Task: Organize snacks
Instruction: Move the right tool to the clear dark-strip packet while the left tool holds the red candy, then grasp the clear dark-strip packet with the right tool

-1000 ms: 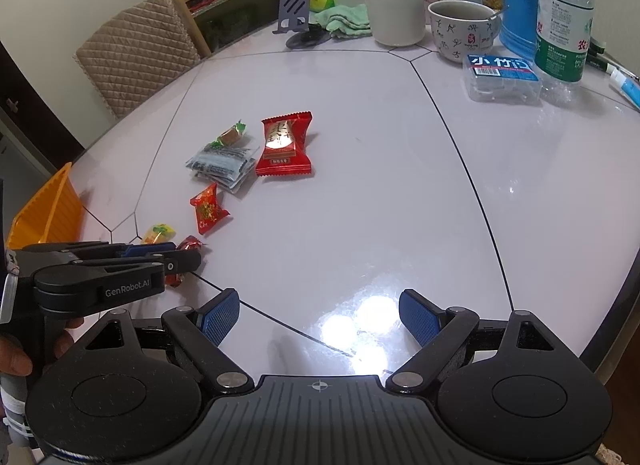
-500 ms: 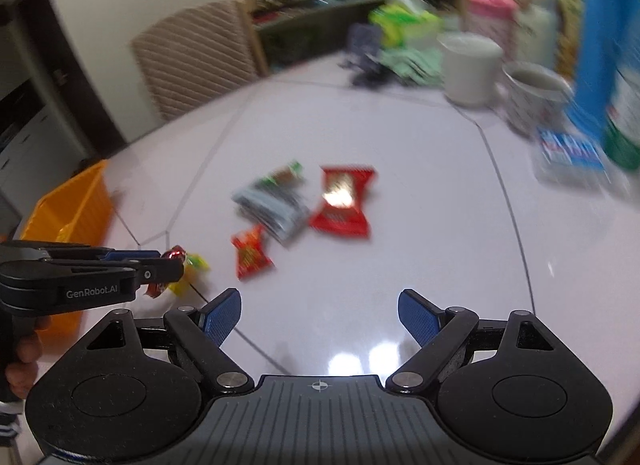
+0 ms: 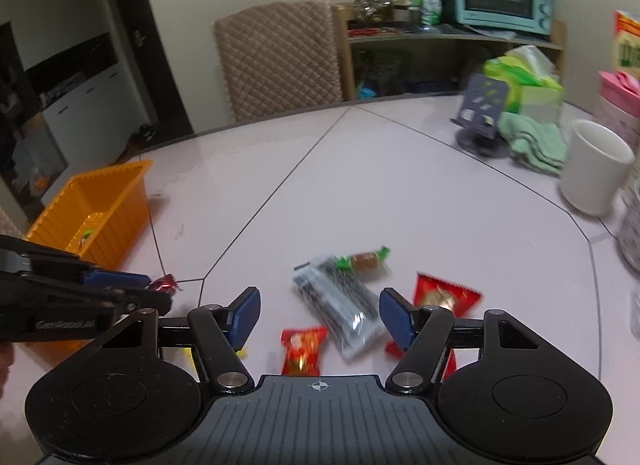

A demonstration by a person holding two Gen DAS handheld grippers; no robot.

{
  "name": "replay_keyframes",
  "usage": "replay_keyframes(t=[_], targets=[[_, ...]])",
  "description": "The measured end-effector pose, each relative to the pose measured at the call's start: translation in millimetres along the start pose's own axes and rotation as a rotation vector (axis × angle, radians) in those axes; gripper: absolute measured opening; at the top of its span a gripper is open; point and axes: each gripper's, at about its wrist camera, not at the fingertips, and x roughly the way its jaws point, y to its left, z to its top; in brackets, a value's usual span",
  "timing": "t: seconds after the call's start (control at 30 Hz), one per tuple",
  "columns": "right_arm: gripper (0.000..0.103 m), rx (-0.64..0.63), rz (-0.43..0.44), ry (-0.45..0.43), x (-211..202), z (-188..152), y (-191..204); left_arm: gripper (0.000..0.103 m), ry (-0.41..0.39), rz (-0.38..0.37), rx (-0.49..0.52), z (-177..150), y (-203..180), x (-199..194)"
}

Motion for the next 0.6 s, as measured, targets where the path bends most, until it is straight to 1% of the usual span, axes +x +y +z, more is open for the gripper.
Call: replay_keyframes(t=[0.13,0.23,0.3,0.53,0.6], targets=[[0.065,-0.052,0.019,0.024,21.9,5.9,-5.4,0.022,0.004,0.007,-0.012,1.0,7.3,1.8],[0.063,-0.102,0.028,0.067,36.6,7.4,-8.2,0.022,0.004,0.011,-0.025,2.0,13.2,2.7],[0.059,-0.135,0.043,0.095,43.9,7.4,-10.4,0.022,0.004,0.011,-0.031,2.5,15.8,3.0],[0.054,-0.225,0.064,0.160,61.9,7.4,-16.6,0.022,0.004,0.016,-0.042,4.4,20.2,4.4],[0.049,-0.249,0.067,0.168,65.4,7.9,-16.1,0.022,0.004,0.018,-0.042,4.5,20.1,4.3]])
